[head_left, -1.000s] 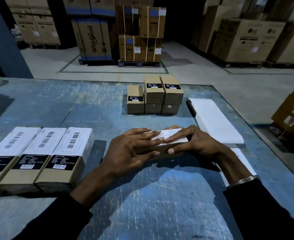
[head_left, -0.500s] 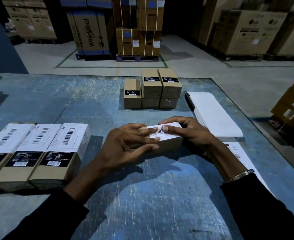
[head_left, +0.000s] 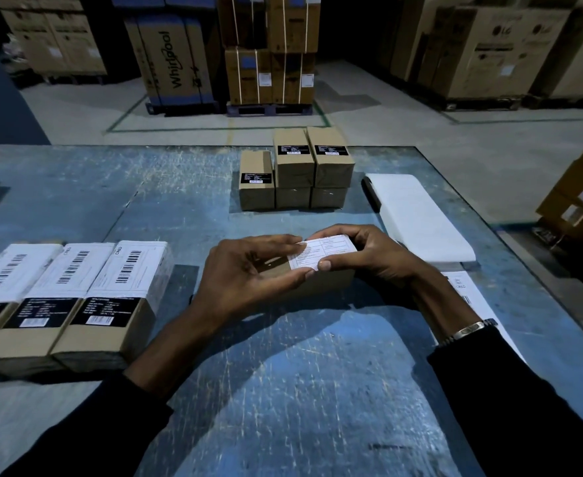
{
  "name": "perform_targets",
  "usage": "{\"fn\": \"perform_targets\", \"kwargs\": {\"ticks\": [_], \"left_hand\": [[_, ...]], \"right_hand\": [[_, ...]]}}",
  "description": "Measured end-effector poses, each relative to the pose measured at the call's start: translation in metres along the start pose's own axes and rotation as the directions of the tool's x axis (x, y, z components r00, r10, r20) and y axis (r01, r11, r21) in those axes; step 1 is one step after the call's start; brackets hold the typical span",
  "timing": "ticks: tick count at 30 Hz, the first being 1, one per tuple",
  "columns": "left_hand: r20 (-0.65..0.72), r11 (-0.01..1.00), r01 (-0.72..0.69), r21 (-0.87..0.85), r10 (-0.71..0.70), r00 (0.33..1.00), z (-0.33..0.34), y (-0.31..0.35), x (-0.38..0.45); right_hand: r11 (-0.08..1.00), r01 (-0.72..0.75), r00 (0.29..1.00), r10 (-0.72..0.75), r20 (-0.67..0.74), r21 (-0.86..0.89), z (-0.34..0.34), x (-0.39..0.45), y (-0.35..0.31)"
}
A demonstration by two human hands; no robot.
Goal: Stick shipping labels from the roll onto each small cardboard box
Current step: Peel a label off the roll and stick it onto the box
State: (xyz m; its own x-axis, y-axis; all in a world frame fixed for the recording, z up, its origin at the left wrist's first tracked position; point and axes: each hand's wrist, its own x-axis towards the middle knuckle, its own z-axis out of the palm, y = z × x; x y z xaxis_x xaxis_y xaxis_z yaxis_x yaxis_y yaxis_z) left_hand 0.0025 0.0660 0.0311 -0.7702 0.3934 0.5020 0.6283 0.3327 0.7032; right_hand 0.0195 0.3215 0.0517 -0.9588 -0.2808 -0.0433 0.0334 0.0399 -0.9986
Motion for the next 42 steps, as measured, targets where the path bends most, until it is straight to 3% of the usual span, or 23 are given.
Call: {"fn": "perform_targets", "kwargs": {"ticks": [8, 14, 16, 20, 24, 29, 34, 42], "left_hand": [[0.076, 0.999, -0.002, 0.036, -0.001, 0.997, -0.006, -0.005, 0.003], [0.157, 0.994, 0.042, 0.1, -0.057, 0.986, -0.014, -0.007, -0.002], [0.164, 0.991, 0.054, 0.119, -0.073, 0.984, -0.015, -0.006, -0.003], [0.159, 0.99, 0.092, 0.111, -0.109, 0.981, -0.016, -0.003, -0.004], [0.125, 0.975, 0.08, 0.206, -0.107, 0.986, -0.007, 0.003, -0.001], [0.005, 0.954, 0.149, 0.26, -0.156, 0.988, 0.003, 0.011, 0.003], [0.034, 0.952, 0.141, 0.273, -0.156, 0.987, 0.002, 0.009, 0.006], [0.033, 0.967, 0.108, 0.23, -0.119, 0.992, 0.0, 0.007, 0.001]], "right_hand": [[0.996, 0.03, 0.999, -0.028, 0.032, -0.08, -0.007, 0.001, 0.0], [1.0, -0.028, 0.982, 0.029, 0.186, -0.006, -0.017, -0.001, -0.002], [0.997, -0.048, 0.987, 0.057, 0.15, -0.06, -0.008, -0.001, -0.004], [0.973, -0.028, 0.998, 0.012, -0.069, -0.23, 0.01, 0.003, 0.002], [0.955, -0.015, 1.0, 0.008, -0.024, -0.297, 0.004, 0.0, -0.002], [0.998, -0.053, 0.987, 0.055, 0.153, -0.016, -0.006, -0.003, -0.001], [0.991, -0.049, 0.953, 0.008, 0.304, 0.125, -0.019, 0.0, 0.002], [0.969, -0.023, 0.957, -0.049, 0.285, 0.246, -0.044, -0.007, 0.009]]}}
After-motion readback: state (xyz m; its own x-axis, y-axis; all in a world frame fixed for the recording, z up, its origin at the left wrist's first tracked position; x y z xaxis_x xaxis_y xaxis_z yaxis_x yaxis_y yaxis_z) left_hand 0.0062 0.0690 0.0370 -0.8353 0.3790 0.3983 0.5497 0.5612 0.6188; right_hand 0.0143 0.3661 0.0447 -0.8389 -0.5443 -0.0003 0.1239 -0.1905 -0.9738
